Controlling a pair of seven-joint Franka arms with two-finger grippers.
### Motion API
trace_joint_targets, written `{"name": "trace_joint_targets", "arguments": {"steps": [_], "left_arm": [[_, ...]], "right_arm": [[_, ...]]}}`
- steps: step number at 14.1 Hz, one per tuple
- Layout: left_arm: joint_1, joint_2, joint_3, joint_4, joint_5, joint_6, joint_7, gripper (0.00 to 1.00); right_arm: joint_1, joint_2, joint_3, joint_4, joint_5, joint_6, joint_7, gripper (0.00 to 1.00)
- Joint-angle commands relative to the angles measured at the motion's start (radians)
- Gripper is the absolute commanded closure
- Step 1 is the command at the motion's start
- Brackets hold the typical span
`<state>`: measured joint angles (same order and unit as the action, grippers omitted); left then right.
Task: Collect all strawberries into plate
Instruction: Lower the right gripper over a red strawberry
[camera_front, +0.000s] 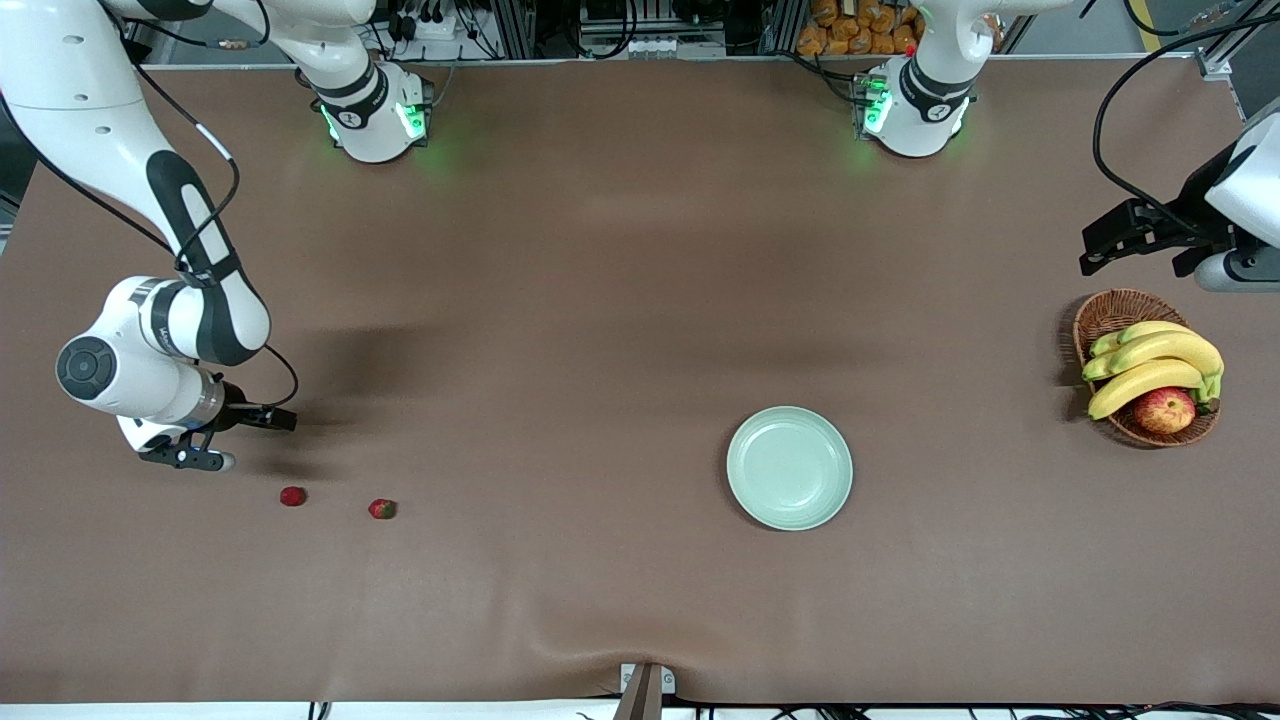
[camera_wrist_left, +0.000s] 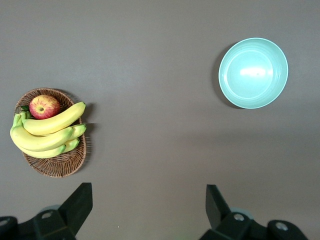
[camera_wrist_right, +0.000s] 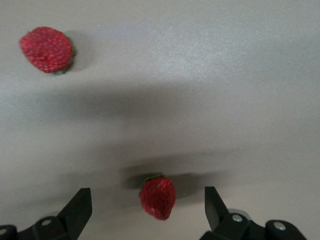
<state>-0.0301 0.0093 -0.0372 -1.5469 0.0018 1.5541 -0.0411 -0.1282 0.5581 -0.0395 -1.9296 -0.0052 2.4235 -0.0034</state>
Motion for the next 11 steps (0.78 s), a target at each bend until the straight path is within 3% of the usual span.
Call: {"name": "trace_joint_targets", "arguments": {"steps": [1,8,9,11], "left_arm": [[-0.001,0.005,0.0,0.008,-0.017,-0.012,-0.014,0.0],[0.007,0.005,0.0,0.008,-0.017,-0.012,-0.002,0.0],[0.007,0.005,0.0,0.008,-0.017,-0.012,0.0,0.0],[0.004,0.005,0.0,0.008,-0.017,-0.012,0.0,0.0]], "right_arm": [[-0.047,0.014,0.016,-0.003,-0.013,0.025,-0.049,0.0],[-0.048,0.016,0.018,-0.012,-0.003,0.022,-0.053,0.0],[-0.048,0.016,0.018,-0.012,-0.001,0.02,-0.052,0.14],[-0.048,0.016,0.018,-0.012,0.002,0.02,-0.047,0.58]]}}
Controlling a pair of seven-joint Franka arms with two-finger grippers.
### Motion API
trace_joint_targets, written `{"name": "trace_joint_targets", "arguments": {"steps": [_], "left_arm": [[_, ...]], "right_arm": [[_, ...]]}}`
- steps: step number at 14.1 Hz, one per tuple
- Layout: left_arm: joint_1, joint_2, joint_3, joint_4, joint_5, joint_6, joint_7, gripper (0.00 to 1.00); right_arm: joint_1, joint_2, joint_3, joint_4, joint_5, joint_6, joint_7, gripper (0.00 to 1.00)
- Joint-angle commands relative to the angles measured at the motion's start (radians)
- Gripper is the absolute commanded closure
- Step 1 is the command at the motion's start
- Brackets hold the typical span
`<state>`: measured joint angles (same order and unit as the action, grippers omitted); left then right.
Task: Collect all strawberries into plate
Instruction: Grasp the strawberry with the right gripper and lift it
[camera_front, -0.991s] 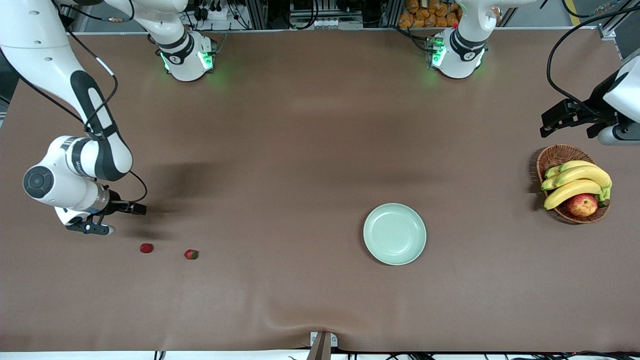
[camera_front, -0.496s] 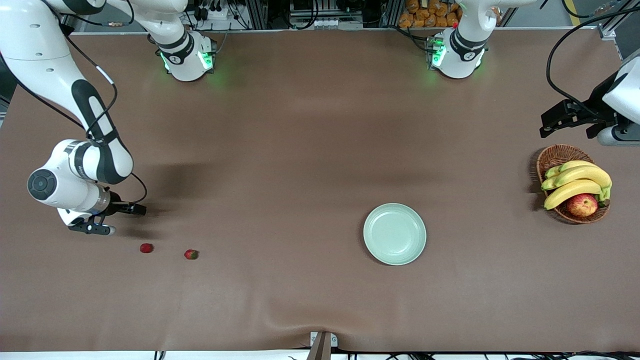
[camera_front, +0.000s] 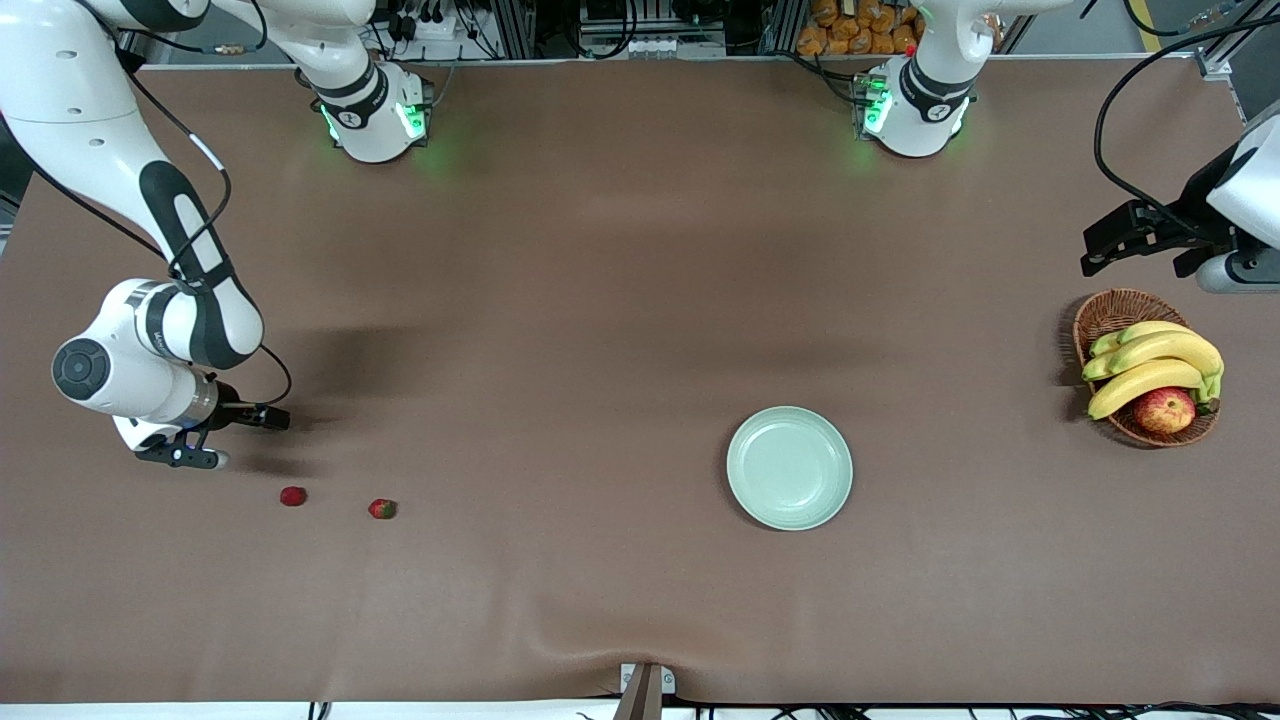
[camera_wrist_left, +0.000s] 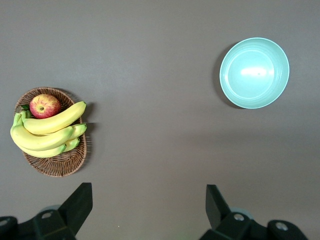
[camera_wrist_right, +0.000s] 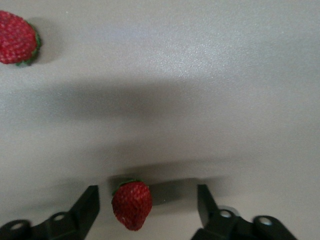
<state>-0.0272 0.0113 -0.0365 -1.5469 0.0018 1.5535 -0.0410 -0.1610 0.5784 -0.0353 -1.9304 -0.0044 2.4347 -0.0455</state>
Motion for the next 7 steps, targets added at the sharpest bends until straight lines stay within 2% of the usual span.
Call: {"name": "trace_joint_targets", "arguments": {"steps": [1,2,3,7], "left_arm": [[0.003,0.003,0.0,0.008,-0.017,-0.012,0.001,0.0],[0.004,0.003,0.0,0.008,-0.017,-0.012,0.001,0.0],[0.004,0.003,0.0,0.008,-0.017,-0.012,0.001,0.0],[0.004,0.003,0.0,0.007,-0.017,-0.012,0.003,0.0]], "right_arm": [[-0.015,-0.005,0.014,-0.012,0.003,0.007,-0.005,0.74],[-0.015,-0.005,0.015,-0.01,0.003,0.004,-0.004,0.82],[-0.012,-0.008,0.015,-0.01,0.007,0.001,-0.002,0.84],[-0.005,-0.046,0.04,-0.007,0.02,-0.061,0.009,0.84]]}}
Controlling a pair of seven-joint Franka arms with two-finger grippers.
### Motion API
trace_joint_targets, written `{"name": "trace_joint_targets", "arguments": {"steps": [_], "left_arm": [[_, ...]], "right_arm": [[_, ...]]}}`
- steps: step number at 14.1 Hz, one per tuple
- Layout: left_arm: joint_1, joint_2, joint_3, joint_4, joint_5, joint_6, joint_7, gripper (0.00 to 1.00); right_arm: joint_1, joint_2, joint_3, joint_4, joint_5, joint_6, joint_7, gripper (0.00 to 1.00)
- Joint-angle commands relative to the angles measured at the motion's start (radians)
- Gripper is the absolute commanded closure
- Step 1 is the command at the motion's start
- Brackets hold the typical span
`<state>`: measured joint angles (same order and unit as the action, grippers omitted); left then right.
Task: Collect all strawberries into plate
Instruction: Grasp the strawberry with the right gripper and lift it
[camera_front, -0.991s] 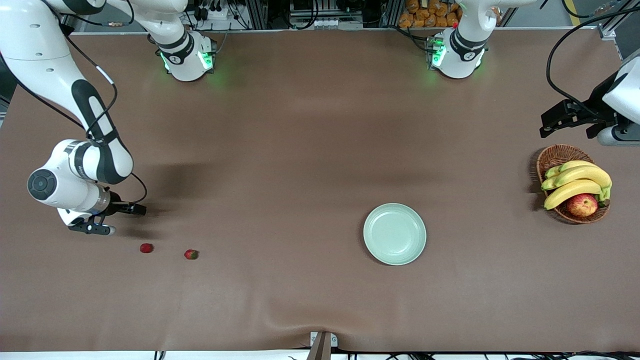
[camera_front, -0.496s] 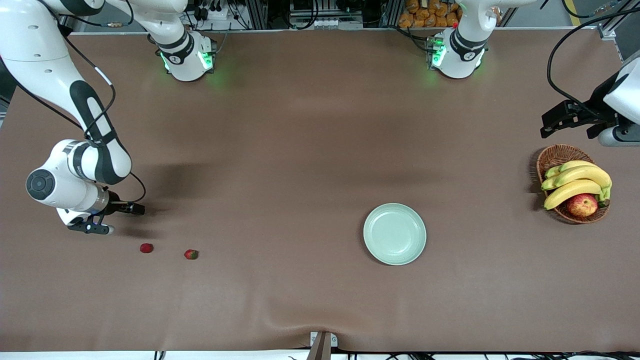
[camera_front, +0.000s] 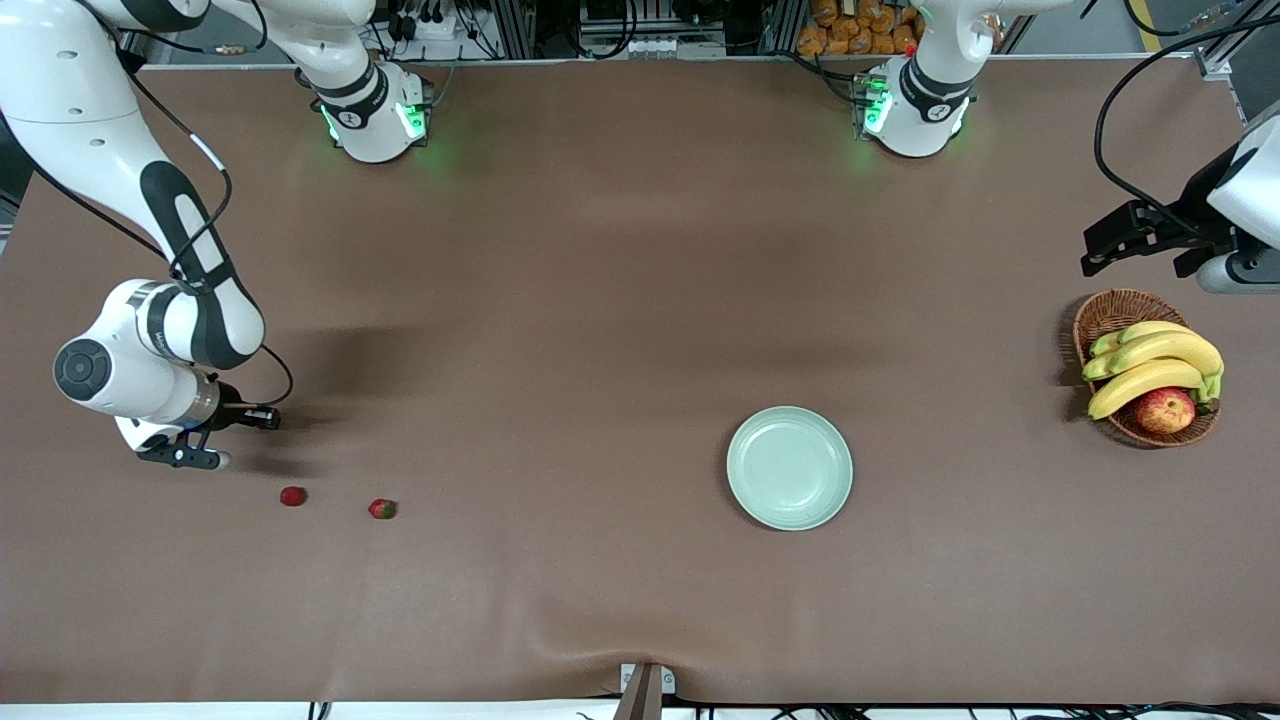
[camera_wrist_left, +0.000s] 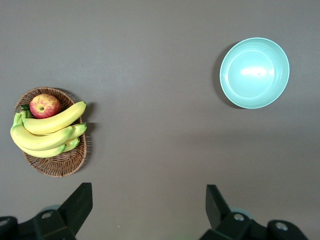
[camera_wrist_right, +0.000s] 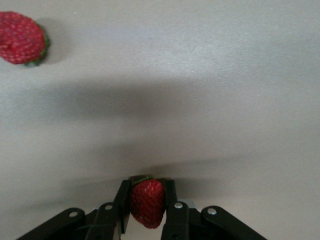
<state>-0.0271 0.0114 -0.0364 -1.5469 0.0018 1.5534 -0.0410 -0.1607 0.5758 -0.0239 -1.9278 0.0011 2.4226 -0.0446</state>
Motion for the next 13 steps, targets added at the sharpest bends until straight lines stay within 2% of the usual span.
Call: {"name": "trace_joint_targets", "arguments": {"steps": [1,5,9,10,13], "left_arm": [[0.004,0.002,0.0,0.007,-0.017,-0.012,0.003,0.0],[0.004,0.009,0.0,0.008,-0.017,-0.012,0.003,0.0],[-0.001,0.012,-0.002,0.01,-0.019,-0.012,0.001,0.0],[-0.002,0.012,-0.002,0.008,-0.019,-0.012,0.003,0.0],[-0.004,0.021,-0.002,0.01,-0.019,-0.012,0.003,0.0]], "right_arm": [[-0.005,-0.066,0.057,-0.007,0.029,-0.091,0.034,0.84],[0.012,-0.106,0.185,0.01,0.076,-0.158,0.239,0.84],[0.026,-0.099,0.375,0.058,0.076,-0.155,0.55,0.84],[0.055,-0.094,0.398,0.078,0.076,-0.154,0.625,0.84],[0.225,-0.05,0.397,0.174,0.076,-0.145,0.828,0.87]]}}
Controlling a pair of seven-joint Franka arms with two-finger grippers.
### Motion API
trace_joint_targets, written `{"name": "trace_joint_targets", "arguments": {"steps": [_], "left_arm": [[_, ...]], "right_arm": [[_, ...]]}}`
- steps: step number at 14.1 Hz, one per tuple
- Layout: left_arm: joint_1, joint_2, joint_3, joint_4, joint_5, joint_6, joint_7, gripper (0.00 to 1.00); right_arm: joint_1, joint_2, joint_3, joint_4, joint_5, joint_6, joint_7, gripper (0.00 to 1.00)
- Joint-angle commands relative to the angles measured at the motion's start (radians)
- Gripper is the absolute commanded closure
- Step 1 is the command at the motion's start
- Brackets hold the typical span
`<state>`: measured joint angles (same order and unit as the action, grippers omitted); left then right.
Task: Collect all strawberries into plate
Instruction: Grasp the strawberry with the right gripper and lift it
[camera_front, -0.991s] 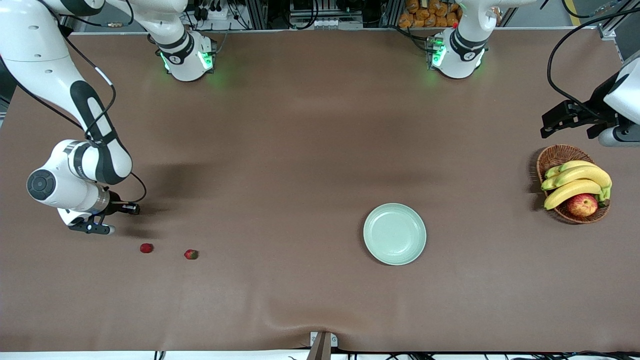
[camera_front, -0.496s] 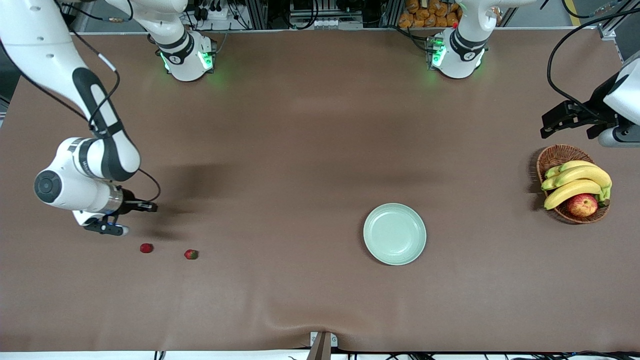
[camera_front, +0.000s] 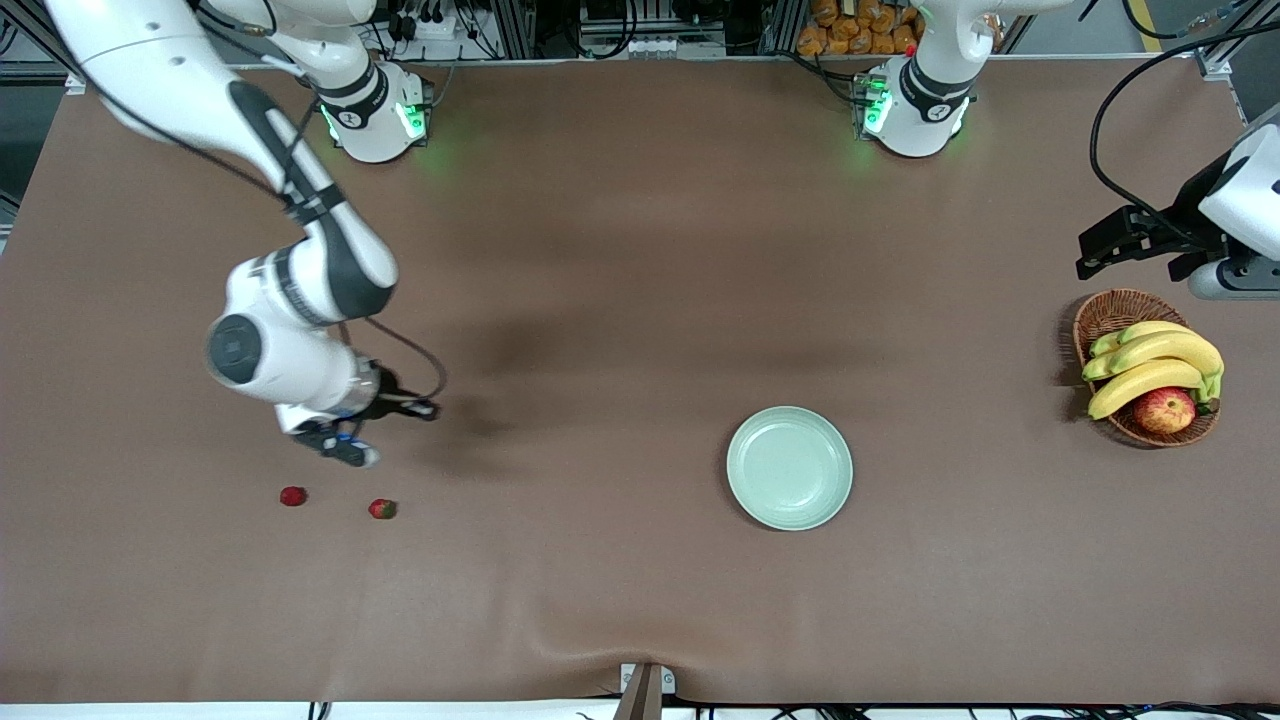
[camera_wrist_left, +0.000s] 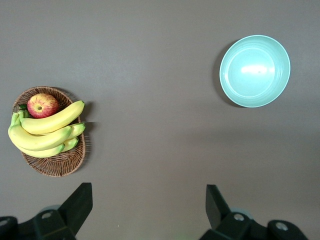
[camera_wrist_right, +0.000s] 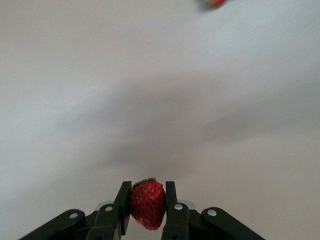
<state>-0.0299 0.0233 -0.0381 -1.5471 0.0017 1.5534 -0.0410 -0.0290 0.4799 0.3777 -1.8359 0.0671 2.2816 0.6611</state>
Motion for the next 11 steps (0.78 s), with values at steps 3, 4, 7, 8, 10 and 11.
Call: {"name": "trace_joint_targets", "arguments": {"steps": [3,4,7,8,10,11], "left_arm": [[-0.001,0.012,0.0,0.01,-0.02,-0.012,0.003,0.0],[0.001,0.012,0.0,0.01,-0.019,-0.012,0.003,0.0],[0.001,0.015,0.0,0.01,-0.02,-0.012,0.004,0.0],[-0.001,0.023,0.0,0.01,-0.019,-0.012,0.004,0.0],[0.001,0.038,0.0,0.01,-0.055,-0.012,0.004,0.0],[0.004,0.049,0.0,0.01,-0.074,-0.012,0.004,0.0]], "right_arm": [[0.208,0.133,-0.005,0.213,0.008,0.002,0.268,0.87],[0.246,0.163,-0.005,0.248,0.005,0.012,0.317,0.87],[0.359,0.252,-0.016,0.309,-0.009,0.132,0.411,0.86],[0.388,0.269,-0.034,0.31,-0.007,0.175,0.413,0.86],[0.464,0.299,-0.094,0.317,0.0,0.235,0.425,0.86],[0.498,0.325,-0.114,0.342,0.0,0.254,0.461,0.86]]}}
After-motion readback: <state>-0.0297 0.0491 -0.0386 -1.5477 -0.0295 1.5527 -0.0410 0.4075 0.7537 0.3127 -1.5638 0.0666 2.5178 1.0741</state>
